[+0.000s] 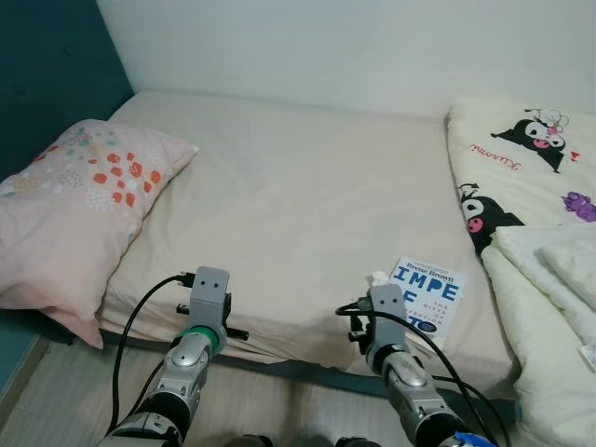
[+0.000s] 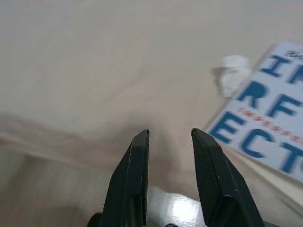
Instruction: Clean up the room
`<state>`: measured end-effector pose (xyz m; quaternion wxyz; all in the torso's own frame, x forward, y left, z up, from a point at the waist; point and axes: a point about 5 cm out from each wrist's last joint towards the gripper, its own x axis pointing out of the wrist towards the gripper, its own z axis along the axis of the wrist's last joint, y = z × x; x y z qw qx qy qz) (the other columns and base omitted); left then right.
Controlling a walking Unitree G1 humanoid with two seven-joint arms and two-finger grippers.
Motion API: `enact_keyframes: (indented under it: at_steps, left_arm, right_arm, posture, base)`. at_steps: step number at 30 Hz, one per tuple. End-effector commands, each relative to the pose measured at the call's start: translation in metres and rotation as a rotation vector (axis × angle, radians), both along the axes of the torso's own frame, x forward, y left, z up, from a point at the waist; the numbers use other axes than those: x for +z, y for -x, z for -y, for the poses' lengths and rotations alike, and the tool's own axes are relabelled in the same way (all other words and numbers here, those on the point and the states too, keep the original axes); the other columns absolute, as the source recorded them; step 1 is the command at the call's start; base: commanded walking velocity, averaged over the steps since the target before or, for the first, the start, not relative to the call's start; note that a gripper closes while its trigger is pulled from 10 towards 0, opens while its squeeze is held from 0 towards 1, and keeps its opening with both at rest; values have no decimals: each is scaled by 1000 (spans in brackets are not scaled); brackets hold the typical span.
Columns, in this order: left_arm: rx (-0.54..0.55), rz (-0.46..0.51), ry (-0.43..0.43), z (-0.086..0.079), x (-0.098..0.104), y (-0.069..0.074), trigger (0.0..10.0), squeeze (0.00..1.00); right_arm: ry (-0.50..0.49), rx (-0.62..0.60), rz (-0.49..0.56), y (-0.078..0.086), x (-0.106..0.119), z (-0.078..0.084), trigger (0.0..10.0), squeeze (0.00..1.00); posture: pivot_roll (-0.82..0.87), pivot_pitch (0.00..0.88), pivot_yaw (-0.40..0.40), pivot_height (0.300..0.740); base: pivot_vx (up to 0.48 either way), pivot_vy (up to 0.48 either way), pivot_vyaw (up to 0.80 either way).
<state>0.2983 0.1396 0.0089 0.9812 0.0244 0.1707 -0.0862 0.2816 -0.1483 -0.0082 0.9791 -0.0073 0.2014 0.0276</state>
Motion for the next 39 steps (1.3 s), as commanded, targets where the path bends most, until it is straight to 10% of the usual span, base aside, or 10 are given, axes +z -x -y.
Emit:
enact_keyframes:
  at_steps: [1,39]
  left_arm:
    - [0,-6,19,1,-3,3,10000,0]
    - [-31,119,22,-25,24,-11,10000,0]
  right_arm:
    - [3,-43,13,-1,1,6,10000,0]
    - [43,-332,170,-5,21,39,10000,0]
  posture:
    - [39,5,67,740]
    - [49,77,69,661]
  base:
    - [0,0,0]
    - [0,0,0]
